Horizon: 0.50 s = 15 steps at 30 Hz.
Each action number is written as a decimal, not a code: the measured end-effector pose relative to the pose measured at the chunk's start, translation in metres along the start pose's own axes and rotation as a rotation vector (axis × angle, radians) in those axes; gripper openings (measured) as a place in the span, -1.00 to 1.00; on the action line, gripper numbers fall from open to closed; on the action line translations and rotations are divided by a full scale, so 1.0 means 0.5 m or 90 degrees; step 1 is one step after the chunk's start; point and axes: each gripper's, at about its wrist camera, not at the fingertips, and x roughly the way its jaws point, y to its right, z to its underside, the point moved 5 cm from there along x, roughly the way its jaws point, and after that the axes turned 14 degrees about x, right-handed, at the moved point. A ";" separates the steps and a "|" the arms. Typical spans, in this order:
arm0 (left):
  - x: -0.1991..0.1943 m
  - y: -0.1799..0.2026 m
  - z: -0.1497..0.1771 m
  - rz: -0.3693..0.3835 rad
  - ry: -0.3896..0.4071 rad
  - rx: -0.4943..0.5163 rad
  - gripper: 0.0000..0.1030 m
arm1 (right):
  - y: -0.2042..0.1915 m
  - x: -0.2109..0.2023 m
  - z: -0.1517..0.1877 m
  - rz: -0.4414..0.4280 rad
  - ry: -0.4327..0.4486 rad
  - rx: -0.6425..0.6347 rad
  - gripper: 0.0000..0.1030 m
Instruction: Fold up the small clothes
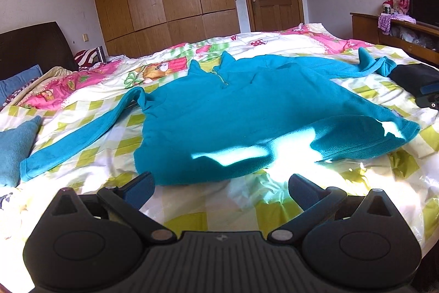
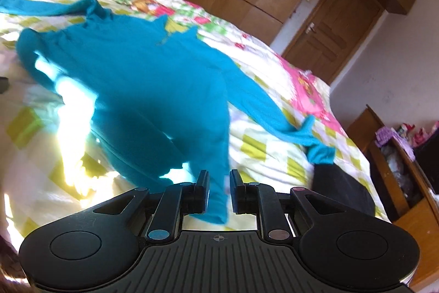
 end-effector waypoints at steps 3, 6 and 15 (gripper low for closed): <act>-0.019 -0.035 0.022 -0.015 -0.002 -0.024 1.00 | -0.104 -0.015 -0.034 -0.113 0.018 -0.020 -0.65; -0.031 -0.074 0.048 -0.038 -0.012 -0.037 1.00 | -0.222 0.003 -0.054 -0.223 0.011 -0.049 -0.65; -0.029 -0.171 0.113 -0.074 -0.039 -0.095 1.00 | -0.424 0.151 -0.123 -0.365 -0.082 -0.043 -0.65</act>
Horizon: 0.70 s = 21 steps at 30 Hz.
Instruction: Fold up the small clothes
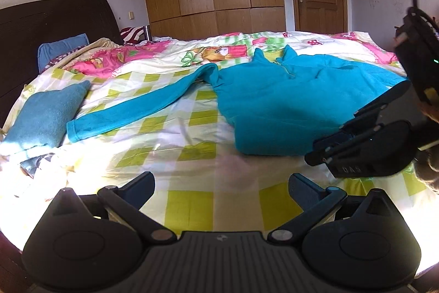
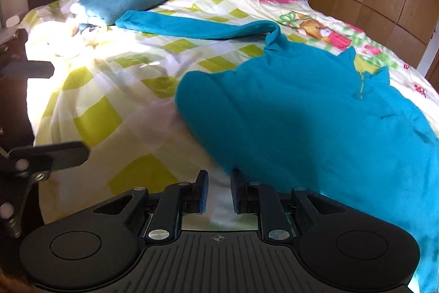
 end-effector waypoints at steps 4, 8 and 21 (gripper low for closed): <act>0.032 -0.031 -0.005 0.007 0.000 -0.044 1.00 | 0.098 0.065 -0.095 0.049 0.024 0.140 -0.65; 0.055 -0.044 -0.020 0.017 0.007 -0.077 1.00 | 0.148 0.100 -0.135 0.092 0.043 0.201 -0.63; 0.057 -0.030 -0.019 0.037 0.007 -0.066 1.00 | 0.014 0.020 -0.057 0.097 0.127 -0.057 0.06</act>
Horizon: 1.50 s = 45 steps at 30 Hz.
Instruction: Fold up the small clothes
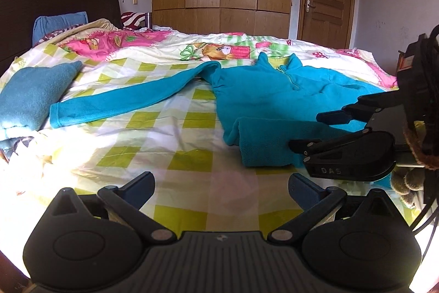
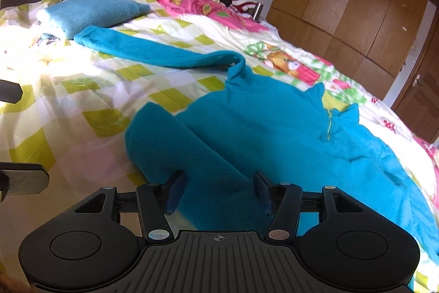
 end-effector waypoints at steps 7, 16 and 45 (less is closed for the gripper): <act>-0.002 -0.011 0.006 0.012 -0.001 -0.014 1.00 | -0.054 -0.047 0.016 -0.081 -0.020 -0.045 -0.12; 0.010 -0.012 0.008 0.009 -0.006 -0.003 1.00 | -0.040 0.098 -0.011 -0.044 -0.035 -0.037 -0.23; -0.097 -0.051 -0.039 0.004 0.071 0.017 1.00 | -0.022 0.005 -0.041 -0.343 -0.267 0.268 -0.49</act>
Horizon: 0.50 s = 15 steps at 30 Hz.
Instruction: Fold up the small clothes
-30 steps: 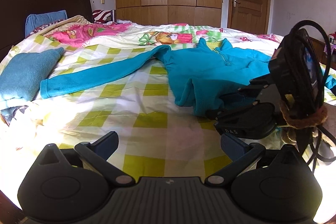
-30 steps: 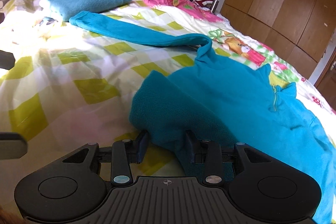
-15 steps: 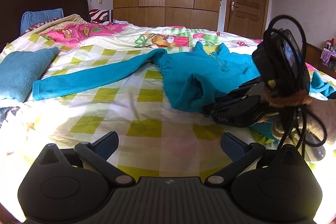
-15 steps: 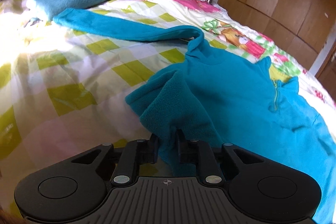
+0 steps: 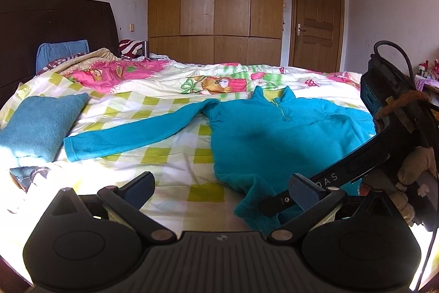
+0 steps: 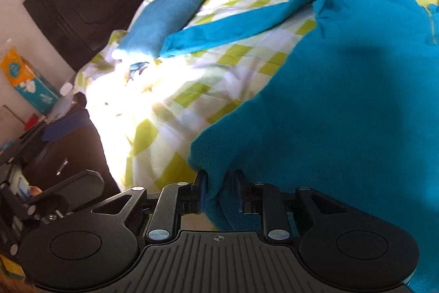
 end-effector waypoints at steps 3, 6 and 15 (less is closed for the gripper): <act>0.019 0.024 0.008 0.014 -0.016 0.020 1.00 | 0.016 -0.055 0.014 -0.021 0.047 0.033 -0.31; 0.048 0.054 0.006 0.044 -0.026 0.023 1.00 | 0.040 -0.135 0.036 0.000 0.105 0.033 -0.14; 0.200 0.126 0.079 0.016 -0.175 0.095 1.00 | 0.314 -0.372 0.164 0.334 0.294 0.207 -0.11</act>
